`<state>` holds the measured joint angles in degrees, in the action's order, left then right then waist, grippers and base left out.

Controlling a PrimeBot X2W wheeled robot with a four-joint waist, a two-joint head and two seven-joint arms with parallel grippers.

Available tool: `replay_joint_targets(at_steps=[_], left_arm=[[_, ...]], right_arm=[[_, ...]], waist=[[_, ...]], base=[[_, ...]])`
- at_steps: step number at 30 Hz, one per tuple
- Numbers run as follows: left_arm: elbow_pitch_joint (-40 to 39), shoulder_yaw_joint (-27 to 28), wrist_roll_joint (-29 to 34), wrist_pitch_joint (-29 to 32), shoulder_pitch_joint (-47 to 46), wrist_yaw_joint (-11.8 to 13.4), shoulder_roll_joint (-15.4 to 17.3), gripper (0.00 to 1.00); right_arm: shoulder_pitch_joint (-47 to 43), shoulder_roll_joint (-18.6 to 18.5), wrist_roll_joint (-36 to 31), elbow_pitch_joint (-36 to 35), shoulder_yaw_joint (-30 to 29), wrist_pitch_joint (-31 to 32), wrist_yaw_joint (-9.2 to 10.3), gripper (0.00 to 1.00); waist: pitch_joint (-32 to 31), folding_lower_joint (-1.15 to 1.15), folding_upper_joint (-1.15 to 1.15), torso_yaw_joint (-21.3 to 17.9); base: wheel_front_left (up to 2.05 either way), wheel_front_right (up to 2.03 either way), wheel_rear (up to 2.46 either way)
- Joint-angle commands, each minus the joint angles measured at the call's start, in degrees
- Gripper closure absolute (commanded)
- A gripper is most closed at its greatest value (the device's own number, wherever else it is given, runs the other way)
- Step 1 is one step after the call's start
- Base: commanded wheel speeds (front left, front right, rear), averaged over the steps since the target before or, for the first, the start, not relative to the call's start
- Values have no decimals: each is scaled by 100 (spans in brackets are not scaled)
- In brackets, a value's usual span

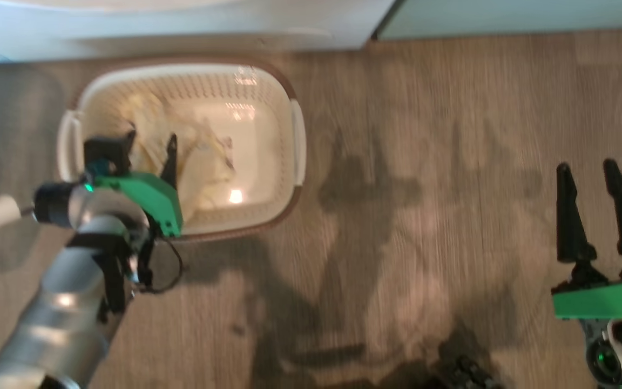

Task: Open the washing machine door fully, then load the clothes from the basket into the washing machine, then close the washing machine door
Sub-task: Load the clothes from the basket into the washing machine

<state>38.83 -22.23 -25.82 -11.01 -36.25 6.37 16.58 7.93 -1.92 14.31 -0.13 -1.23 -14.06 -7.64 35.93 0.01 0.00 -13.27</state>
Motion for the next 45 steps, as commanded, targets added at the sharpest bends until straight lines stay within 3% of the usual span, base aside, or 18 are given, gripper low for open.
replay_joint_targets(at_steps=[1,8,19,36,37,38,39,40,45], left_arm=[[60,156,27,5,-204,-42,216,0],[964,96,39,132,-928,-234,248,0],[2046,-55,157,283,-1725,-443,457,0],[3233,-6,-51,972,-2404,-340,476,0],[3259,4,-76,1006,-2408,-337,460,23],[3282,5,-93,1039,-2411,-342,443,56],[3302,-8,-94,1071,-2414,-349,435,82],[3317,8,-124,1087,-2423,-355,424,100],[3379,8,-191,1058,-2444,-396,399,100]], right_arm=[[52,-96,63,-101,129,-64,15,0],[368,-96,246,-100,252,-91,15,0],[596,-96,490,-95,458,-93,15,0],[698,-96,597,-157,650,-94,15,0],[699,-96,598,-159,646,-94,15,0],[696,-96,601,-163,636,-94,15,0],[691,-96,600,-169,627,-94,15,0],[685,-96,600,-177,617,-94,15,0],[684,-96,601,-212,607,-94,15,0]], waist=[[492,-1,0,-271],[1132,-1,0,-480],[1637,-1,0,-802],[2028,-1,0,-1022],[2035,-1,0,-1025],[2041,-1,0,-1022],[2048,-1,0,-1017],[2054,-1,0,-1010],[2077,-1,0,-974]], base=[[0,0,0],[0,0,0],[0,0,0],[0,0,0],[0,0,0],[0,0,0],[0,0,0],[0,0,0],[0,0,0]])
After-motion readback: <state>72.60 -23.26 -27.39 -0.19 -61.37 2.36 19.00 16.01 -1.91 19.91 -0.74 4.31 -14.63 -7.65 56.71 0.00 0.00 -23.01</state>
